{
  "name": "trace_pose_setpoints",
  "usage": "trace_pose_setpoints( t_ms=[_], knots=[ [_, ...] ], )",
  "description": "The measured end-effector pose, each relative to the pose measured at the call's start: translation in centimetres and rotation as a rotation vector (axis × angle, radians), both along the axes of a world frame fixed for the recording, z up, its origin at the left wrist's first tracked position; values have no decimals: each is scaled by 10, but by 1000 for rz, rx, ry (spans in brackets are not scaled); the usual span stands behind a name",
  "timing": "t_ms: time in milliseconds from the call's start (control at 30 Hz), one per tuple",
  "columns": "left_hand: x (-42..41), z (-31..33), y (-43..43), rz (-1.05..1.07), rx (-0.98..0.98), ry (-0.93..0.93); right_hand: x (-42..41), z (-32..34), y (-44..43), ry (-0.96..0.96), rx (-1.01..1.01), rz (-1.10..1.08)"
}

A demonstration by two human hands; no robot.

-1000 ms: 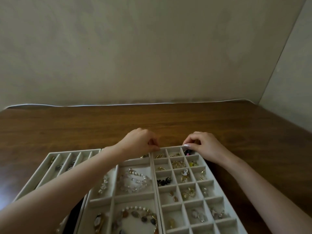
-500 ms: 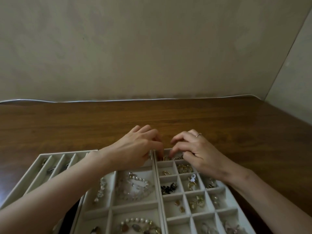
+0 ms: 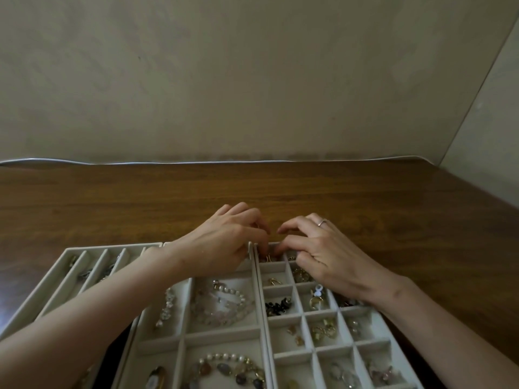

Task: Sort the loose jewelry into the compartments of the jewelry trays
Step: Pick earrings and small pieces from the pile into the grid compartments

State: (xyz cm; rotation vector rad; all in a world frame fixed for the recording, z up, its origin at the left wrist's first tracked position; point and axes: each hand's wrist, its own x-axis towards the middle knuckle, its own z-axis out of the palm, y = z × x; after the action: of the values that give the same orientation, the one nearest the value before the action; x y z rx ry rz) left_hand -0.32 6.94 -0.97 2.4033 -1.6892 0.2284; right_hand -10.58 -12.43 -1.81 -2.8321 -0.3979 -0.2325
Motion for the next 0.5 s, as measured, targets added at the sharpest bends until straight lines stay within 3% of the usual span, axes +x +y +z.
trace_pose_setpoints(
  t_ms=[133,233,500],
  knots=[
    [-1,13,0,18,-83,128,-3,8,1,-26,206,2],
    [-7,22,1,24,-101,238,-8,14,7,-11,255,51],
    [-15,19,-4,-24,18,184,-14,14,14,-97,-104,46]
  ],
)
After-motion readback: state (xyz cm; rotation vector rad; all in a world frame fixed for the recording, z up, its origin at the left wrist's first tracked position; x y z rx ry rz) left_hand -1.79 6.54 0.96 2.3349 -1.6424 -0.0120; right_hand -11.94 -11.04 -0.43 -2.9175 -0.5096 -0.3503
